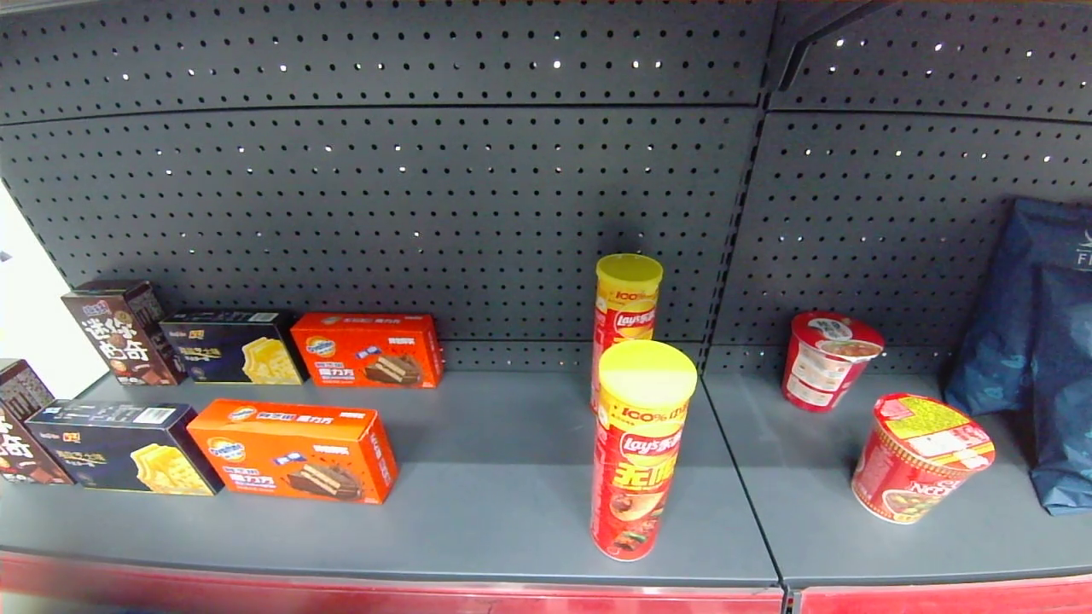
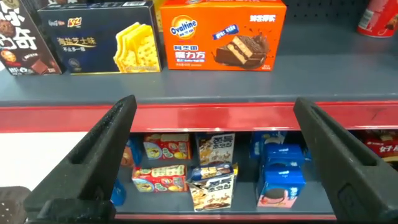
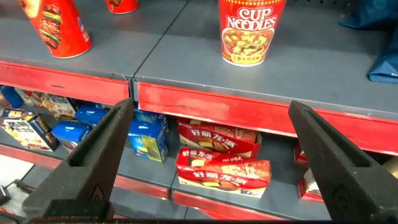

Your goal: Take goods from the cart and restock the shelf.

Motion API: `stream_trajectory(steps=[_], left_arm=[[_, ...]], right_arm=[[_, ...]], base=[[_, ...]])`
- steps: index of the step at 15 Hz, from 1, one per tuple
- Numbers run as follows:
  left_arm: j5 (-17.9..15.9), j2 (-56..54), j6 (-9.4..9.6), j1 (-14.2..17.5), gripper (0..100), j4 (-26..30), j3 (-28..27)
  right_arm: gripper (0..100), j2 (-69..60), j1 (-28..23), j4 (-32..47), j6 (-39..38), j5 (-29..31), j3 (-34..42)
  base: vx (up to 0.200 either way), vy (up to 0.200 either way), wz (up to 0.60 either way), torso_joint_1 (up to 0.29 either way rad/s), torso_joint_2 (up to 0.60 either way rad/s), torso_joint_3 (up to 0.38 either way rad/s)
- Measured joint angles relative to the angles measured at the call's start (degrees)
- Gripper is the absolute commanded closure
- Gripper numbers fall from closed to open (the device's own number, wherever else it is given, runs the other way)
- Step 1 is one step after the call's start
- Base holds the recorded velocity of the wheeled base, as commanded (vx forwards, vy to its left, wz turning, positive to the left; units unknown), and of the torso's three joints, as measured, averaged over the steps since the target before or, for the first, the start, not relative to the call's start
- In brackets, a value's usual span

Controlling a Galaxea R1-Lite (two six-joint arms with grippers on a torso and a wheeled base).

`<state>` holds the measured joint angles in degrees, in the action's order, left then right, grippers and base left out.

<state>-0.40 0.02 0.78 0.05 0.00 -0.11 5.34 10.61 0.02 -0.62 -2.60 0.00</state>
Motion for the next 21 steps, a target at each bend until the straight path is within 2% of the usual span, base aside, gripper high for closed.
stream_trajectory(steps=[2, 5, 14, 21], left_arm=[[-0.24, 0.00, 1.40, 0.05, 0, 0.00, 0.01], [-0.35, -0.02, 1.33, 0.05, 0, 0.00, 0.01], [-0.04, -0.02, 0.88, 0.00, 0, 0.02, 0.01], [-0.20, -0.02, 1.38, 0.05, 0, 0.00, 0.01]], right_arm=[[0, 0.02, 0.05, 0.02, 0.02, 0.00, 0.00], [0, 0.02, 0.02, 0.02, 0.00, 0.00, 0.00], [0, 0.06, -0.02, 0.05, 0.00, -0.13, 0.00], [0, 0.06, 0.02, 0.07, 0.00, -0.11, 0.00]], base=[[0.000, 0.000, 0.00, 0.000, 0.00, 0.000], [0.000, -0.200, 0.00, 0.002, 0.01, 0.002], [0.000, 0.000, 0.00, 0.000, 0.00, 0.000], [0.000, 0.000, 0.00, 0.000, 0.00, 0.000]])
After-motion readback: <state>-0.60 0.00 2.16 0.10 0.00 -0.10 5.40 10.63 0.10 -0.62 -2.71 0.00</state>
